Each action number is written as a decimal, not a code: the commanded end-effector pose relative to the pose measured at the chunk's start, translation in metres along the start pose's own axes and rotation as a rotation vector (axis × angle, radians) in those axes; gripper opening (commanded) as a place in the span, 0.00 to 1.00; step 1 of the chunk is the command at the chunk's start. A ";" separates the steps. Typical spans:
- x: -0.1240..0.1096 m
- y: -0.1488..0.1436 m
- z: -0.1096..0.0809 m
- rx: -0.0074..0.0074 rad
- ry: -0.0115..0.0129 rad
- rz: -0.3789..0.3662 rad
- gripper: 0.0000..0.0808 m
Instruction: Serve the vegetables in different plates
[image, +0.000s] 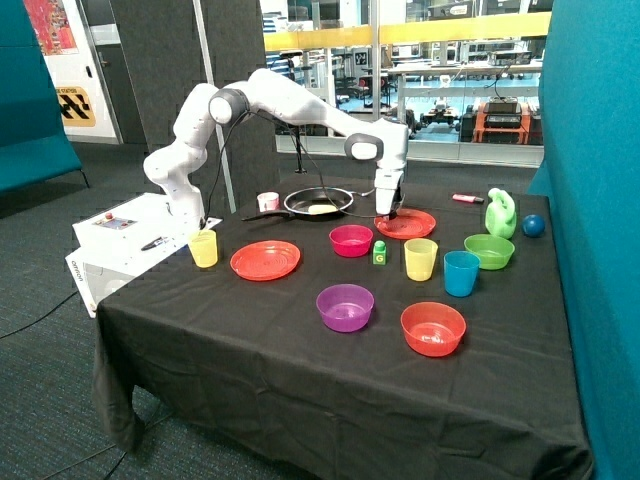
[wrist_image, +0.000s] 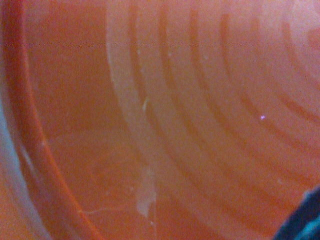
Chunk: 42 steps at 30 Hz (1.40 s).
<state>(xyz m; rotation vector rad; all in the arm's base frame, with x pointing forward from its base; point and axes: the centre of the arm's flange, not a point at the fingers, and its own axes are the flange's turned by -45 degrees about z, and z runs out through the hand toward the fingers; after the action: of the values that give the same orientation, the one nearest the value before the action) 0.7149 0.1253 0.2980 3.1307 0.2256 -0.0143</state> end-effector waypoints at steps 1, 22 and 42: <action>-0.013 0.001 0.000 0.0020 0.0093 -0.011 0.70; -0.008 0.004 -0.005 0.0019 0.0093 -0.030 0.91; -0.030 -0.004 -0.041 0.0017 0.0094 -0.091 0.78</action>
<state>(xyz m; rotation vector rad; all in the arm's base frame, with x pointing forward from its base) 0.7044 0.1287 0.3160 3.1277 0.3246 -0.0041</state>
